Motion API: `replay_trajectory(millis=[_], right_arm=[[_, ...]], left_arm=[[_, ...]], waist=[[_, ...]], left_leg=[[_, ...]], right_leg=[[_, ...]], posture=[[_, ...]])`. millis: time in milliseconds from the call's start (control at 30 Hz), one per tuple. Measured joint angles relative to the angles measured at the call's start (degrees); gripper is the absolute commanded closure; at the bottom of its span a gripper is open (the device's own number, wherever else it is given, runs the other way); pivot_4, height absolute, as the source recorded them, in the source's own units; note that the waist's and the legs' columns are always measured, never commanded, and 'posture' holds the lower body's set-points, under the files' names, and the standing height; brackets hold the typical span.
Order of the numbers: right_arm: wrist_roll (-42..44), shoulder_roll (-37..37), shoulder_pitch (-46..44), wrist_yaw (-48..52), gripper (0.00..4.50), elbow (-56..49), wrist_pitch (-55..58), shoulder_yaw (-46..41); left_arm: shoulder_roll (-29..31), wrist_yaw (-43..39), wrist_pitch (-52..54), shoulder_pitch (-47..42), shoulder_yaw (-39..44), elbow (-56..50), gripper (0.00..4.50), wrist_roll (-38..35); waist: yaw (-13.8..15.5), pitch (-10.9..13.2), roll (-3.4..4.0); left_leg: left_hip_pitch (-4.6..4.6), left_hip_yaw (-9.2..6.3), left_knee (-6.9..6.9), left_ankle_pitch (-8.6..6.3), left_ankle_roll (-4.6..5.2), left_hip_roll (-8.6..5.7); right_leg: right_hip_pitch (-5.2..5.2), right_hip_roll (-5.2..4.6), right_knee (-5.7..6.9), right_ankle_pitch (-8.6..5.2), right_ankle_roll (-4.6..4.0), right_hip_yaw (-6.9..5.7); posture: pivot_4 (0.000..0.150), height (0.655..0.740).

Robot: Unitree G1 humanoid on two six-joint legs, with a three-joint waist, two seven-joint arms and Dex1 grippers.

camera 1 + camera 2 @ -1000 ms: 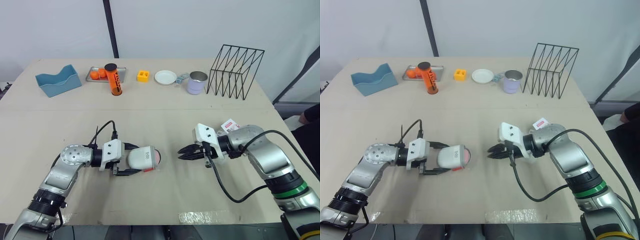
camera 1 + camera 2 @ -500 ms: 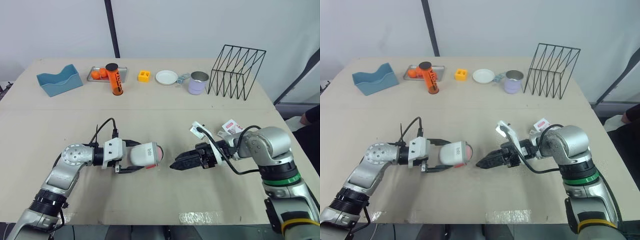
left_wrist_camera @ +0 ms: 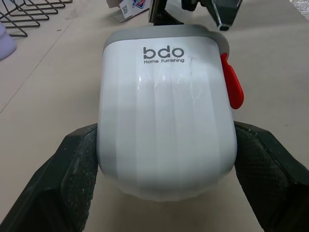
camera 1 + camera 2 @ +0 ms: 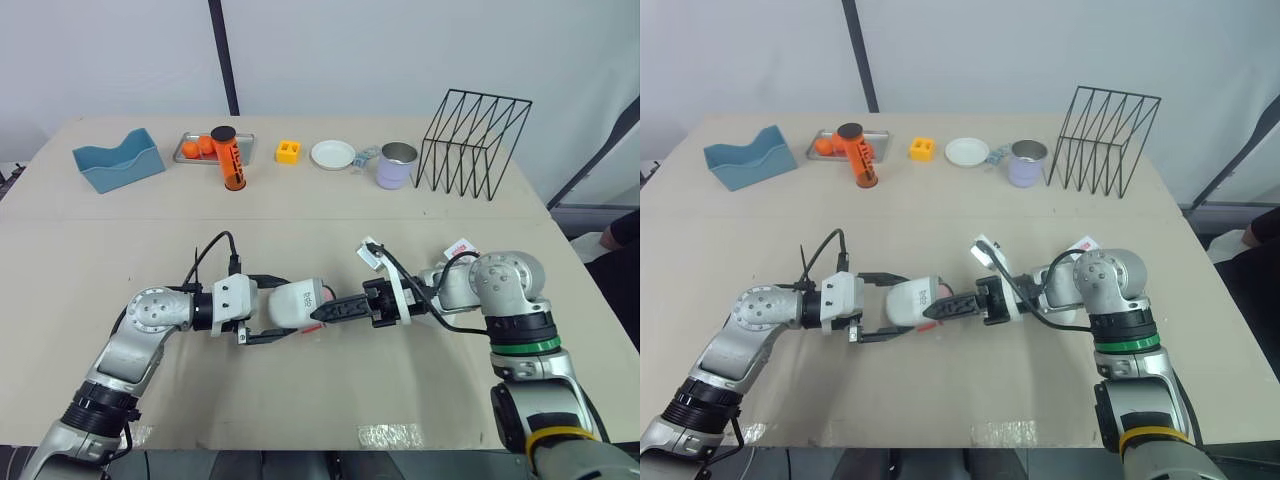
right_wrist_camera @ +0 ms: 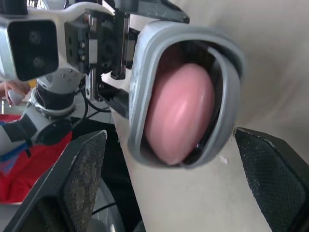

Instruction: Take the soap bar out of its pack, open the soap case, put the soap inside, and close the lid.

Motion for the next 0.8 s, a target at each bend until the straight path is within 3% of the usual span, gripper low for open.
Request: replay_trajectory(millis=[800], right_arm=[[10.3,2.1,0.0,-13.6,0.15,4.5,0.0,-2.2]], left_arm=[[-0.5,0.1,1.2,0.0,0.0,-0.7,0.78,0.0]], waist=[[0.0,0.0,0.0]], left_leg=[[-0.16,0.02,0.0,0.0,0.01,0.02]], right_leg=[[-0.2,0.04,0.01,0.0,0.01,0.07]], posture=[[0.15,0.74]])
